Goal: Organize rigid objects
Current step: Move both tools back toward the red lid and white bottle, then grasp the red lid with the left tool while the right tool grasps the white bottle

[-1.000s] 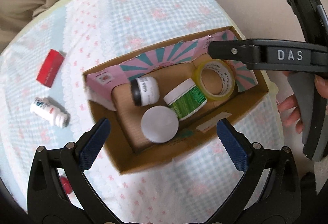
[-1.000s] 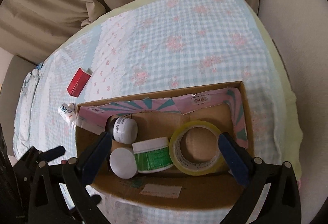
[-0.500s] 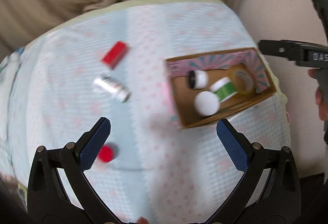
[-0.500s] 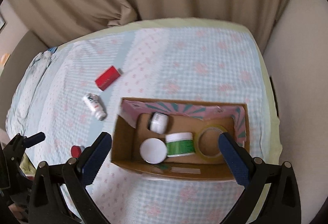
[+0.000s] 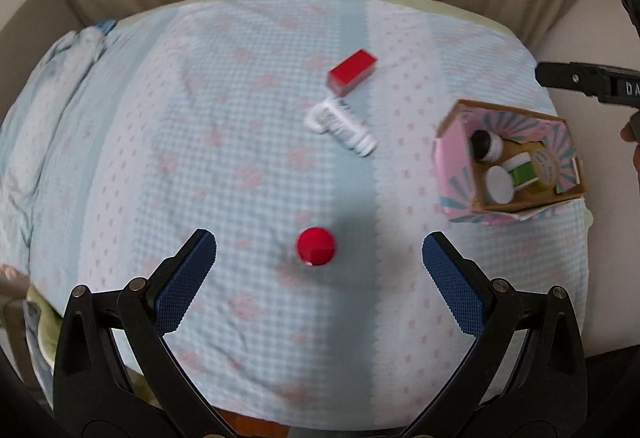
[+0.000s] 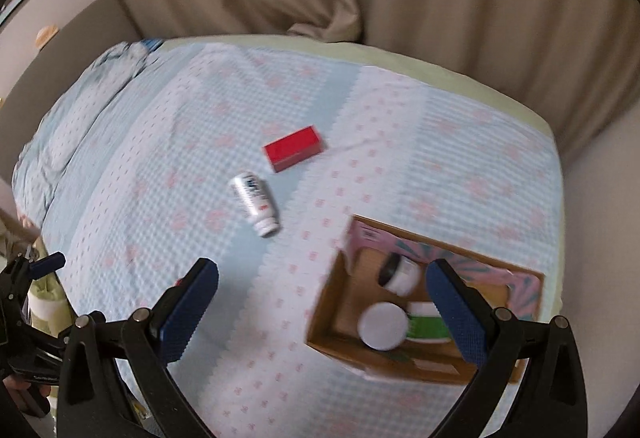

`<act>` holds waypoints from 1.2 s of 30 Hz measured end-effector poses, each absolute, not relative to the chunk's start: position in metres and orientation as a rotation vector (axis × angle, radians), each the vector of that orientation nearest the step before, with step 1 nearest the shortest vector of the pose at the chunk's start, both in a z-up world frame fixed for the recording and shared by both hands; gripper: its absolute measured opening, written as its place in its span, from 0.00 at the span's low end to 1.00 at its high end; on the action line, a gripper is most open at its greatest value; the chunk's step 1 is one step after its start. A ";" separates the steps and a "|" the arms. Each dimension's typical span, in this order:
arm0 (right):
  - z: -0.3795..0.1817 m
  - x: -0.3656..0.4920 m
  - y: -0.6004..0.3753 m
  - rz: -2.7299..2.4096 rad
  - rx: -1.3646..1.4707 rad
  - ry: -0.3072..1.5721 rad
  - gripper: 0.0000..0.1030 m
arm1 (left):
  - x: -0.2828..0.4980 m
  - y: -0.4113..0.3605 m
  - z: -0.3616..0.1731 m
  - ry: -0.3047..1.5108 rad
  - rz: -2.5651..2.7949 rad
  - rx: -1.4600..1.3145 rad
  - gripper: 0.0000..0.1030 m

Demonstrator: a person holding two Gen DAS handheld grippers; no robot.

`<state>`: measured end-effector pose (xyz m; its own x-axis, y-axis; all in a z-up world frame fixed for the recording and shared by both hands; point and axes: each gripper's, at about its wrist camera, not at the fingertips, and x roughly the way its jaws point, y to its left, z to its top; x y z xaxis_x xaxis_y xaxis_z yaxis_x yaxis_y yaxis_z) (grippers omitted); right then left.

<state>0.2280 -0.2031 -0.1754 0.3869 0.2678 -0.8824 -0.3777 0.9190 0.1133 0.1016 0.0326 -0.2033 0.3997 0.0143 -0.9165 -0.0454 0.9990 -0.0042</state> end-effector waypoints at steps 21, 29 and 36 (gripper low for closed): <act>-0.314 0.314 -0.037 0.650 -0.434 1.269 1.00 | 0.117 0.031 -0.379 1.289 0.020 0.033 1.00; -0.376 0.344 -0.025 0.677 -0.517 1.333 1.00 | 0.137 0.009 -0.434 1.324 0.010 0.082 0.95; -0.415 0.357 -0.008 0.733 -0.559 1.397 0.94 | 0.150 0.007 -0.459 1.375 0.016 0.034 0.79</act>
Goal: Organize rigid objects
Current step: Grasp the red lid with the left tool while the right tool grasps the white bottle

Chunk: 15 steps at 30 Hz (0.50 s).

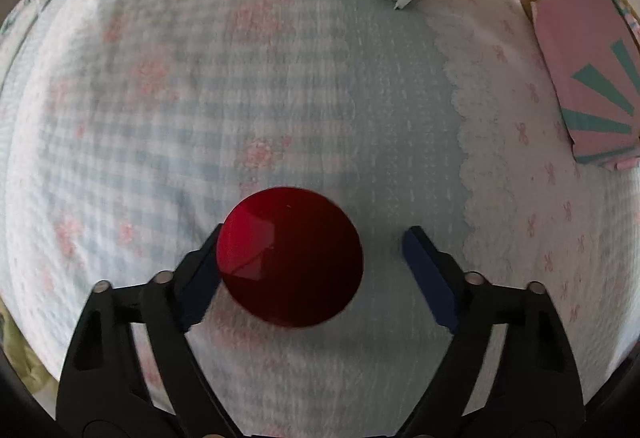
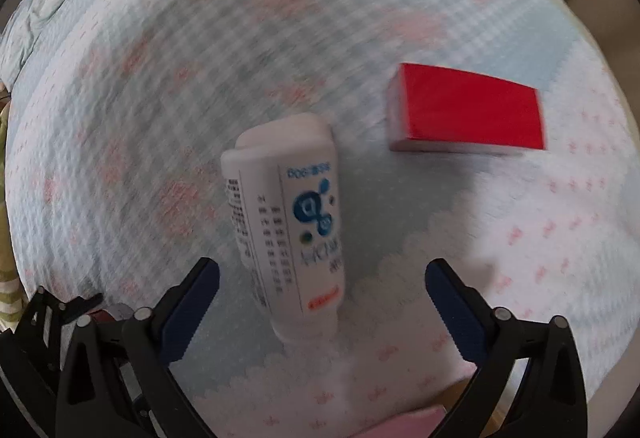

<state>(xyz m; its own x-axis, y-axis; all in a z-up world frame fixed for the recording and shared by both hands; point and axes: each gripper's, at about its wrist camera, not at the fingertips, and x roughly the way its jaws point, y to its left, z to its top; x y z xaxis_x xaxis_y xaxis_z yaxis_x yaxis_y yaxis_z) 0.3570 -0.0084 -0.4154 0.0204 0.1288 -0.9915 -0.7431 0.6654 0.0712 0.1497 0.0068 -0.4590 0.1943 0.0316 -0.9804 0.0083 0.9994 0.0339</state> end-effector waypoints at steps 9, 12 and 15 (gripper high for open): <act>-0.435 0.362 0.010 0.792 -0.569 1.421 0.46 | 0.162 0.006 -0.454 1.352 0.029 0.040 0.50; -0.435 0.361 0.011 0.791 -0.579 1.407 0.46 | 0.164 0.014 -0.450 1.348 0.022 0.013 0.50; -0.435 0.357 0.010 0.778 -0.578 1.407 0.46 | 0.166 0.019 -0.450 1.347 0.019 0.030 0.50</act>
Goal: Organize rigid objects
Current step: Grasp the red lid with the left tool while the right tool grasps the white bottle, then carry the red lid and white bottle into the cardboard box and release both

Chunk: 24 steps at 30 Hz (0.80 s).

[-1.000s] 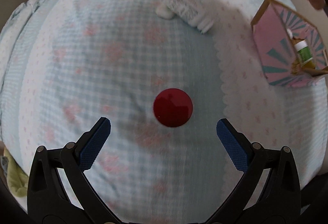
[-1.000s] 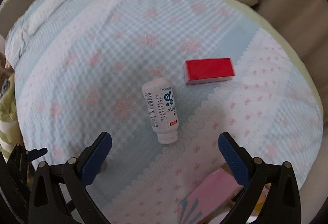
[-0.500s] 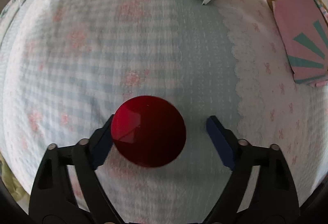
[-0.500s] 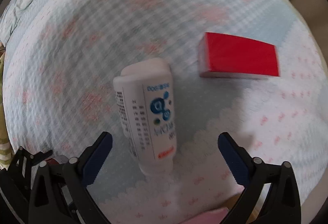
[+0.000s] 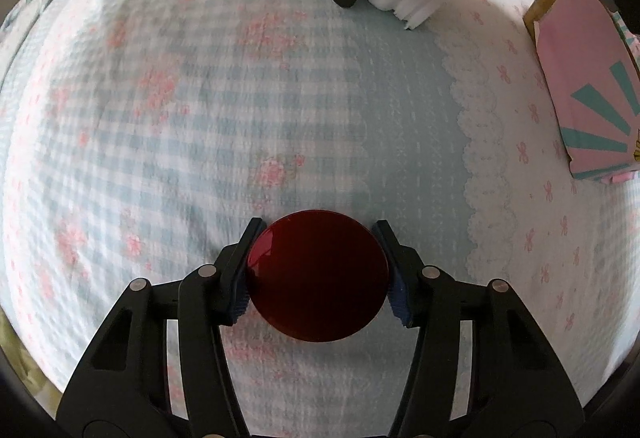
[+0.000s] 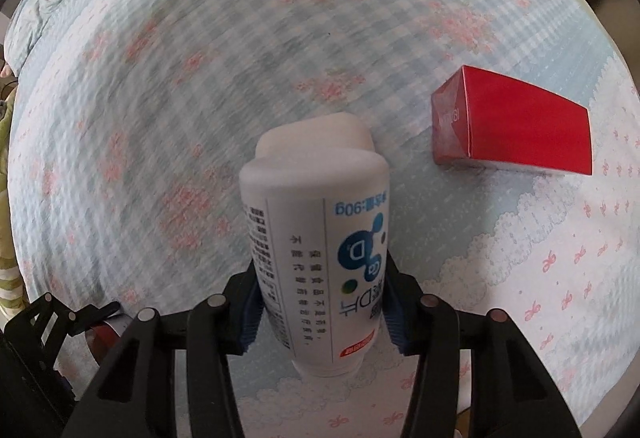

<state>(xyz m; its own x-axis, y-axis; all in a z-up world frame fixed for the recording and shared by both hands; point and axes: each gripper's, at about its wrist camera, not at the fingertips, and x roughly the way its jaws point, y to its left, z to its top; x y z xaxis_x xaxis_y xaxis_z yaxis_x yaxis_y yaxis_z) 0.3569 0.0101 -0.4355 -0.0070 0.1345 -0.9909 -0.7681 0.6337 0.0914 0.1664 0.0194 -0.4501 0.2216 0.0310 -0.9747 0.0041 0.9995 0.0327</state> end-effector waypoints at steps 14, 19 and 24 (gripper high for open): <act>-0.374 0.315 0.000 0.722 -0.441 1.387 0.45 | 0.138 0.061 -0.395 1.322 0.075 -0.029 0.50; -0.326 0.303 -0.028 0.697 -0.344 1.353 0.45 | 0.135 0.062 -0.346 1.260 0.088 -0.016 0.50; -0.276 0.281 -0.066 0.662 -0.231 1.309 0.45 | 0.141 0.046 -0.292 1.195 0.069 0.008 0.50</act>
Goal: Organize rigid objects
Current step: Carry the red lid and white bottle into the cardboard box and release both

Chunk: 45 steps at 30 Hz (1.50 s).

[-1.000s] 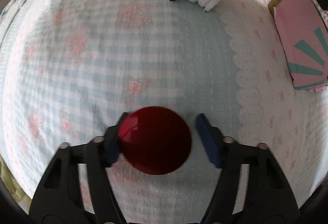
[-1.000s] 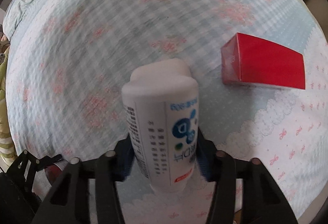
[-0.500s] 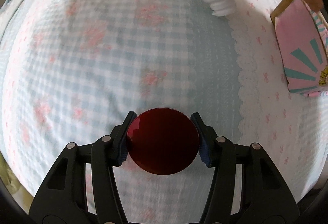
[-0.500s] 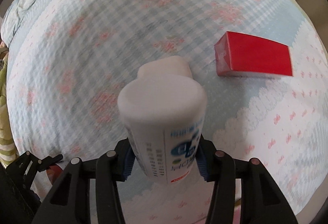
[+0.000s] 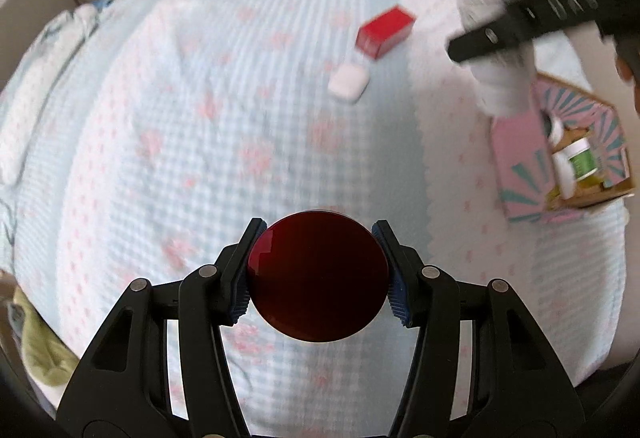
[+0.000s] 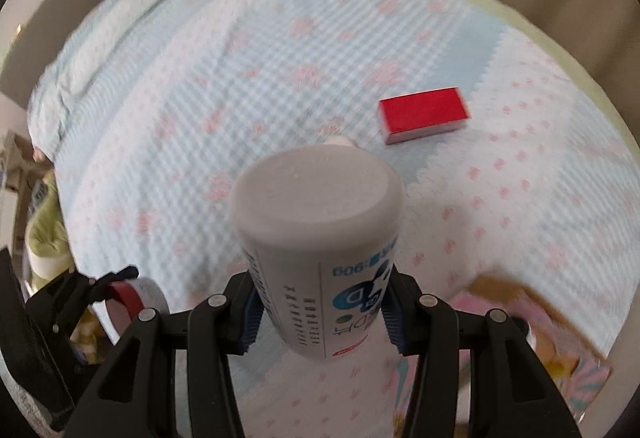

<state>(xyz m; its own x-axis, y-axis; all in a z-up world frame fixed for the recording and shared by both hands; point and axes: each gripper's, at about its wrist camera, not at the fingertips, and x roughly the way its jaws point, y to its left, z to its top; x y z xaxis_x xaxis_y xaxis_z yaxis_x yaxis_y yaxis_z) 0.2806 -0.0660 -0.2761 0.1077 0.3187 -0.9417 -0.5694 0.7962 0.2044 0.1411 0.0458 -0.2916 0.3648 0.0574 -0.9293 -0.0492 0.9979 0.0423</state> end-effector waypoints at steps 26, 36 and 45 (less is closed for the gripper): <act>-0.171 0.189 -0.398 0.085 0.324 1.231 0.45 | 0.213 -0.195 -0.174 1.064 -0.443 0.154 0.50; -0.234 0.197 -0.474 0.031 0.471 1.287 0.45 | 0.254 -0.275 -0.243 1.164 -0.433 0.174 0.50; -0.310 0.215 -0.490 0.041 0.703 1.311 0.45 | 0.307 -0.341 -0.313 1.219 -0.452 0.266 0.50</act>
